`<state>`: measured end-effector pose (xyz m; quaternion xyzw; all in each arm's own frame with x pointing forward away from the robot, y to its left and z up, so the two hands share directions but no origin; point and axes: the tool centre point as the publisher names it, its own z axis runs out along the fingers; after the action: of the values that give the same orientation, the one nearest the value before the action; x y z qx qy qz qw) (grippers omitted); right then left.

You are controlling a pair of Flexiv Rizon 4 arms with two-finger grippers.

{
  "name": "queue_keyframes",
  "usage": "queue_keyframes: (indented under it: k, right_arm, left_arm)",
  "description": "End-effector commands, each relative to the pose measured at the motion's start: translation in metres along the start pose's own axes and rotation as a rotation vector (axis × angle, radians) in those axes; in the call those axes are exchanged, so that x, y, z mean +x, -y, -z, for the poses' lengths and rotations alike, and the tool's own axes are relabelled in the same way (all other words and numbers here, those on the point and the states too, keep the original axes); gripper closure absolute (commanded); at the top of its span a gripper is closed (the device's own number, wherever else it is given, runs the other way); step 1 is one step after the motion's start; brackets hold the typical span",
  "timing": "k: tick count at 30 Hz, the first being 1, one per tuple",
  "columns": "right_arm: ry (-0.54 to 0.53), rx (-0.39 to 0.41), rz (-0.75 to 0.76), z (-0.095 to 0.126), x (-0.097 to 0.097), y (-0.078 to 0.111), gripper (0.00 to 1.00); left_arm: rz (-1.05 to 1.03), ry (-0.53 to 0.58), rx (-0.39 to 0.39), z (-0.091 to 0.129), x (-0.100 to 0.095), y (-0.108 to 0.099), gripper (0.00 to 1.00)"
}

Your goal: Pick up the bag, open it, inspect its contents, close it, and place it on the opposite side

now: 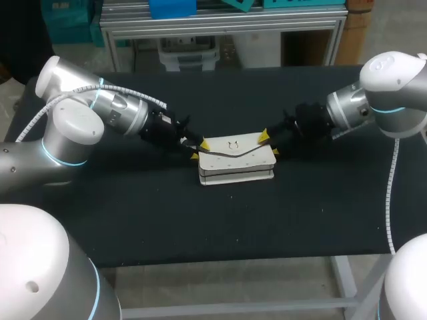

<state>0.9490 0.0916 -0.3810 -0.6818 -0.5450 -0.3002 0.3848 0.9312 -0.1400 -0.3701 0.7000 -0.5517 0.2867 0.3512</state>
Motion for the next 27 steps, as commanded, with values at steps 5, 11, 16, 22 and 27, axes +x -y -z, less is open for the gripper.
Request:
queue_keyframes:
  k: [5,11,16,22,27]
  right_arm:
    - [-0.010,-0.001,0.005,-0.012,0.000,0.001,0.73]
    - [-0.021,-0.020,0.017,-0.014,-0.001,0.003,1.00]
    - [-0.029,-0.028,0.011,-0.013,-0.007,0.002,1.00]
    - [-0.021,-0.035,0.018,-0.005,-0.005,0.005,1.00]
    - [-0.022,-0.050,0.024,0.003,-0.003,0.006,0.66]
  left_arm:
    - [0.018,-0.022,-0.015,-0.017,-0.002,0.005,1.00]
    - [0.014,-0.073,-0.010,-0.023,-0.004,0.004,1.00]
    - [0.025,-0.064,-0.027,-0.029,-0.006,0.008,1.00]
    - [-0.004,-0.042,-0.013,-0.021,0.002,0.000,0.50]
    - [-0.024,-0.053,0.008,-0.012,0.005,-0.008,0.44]
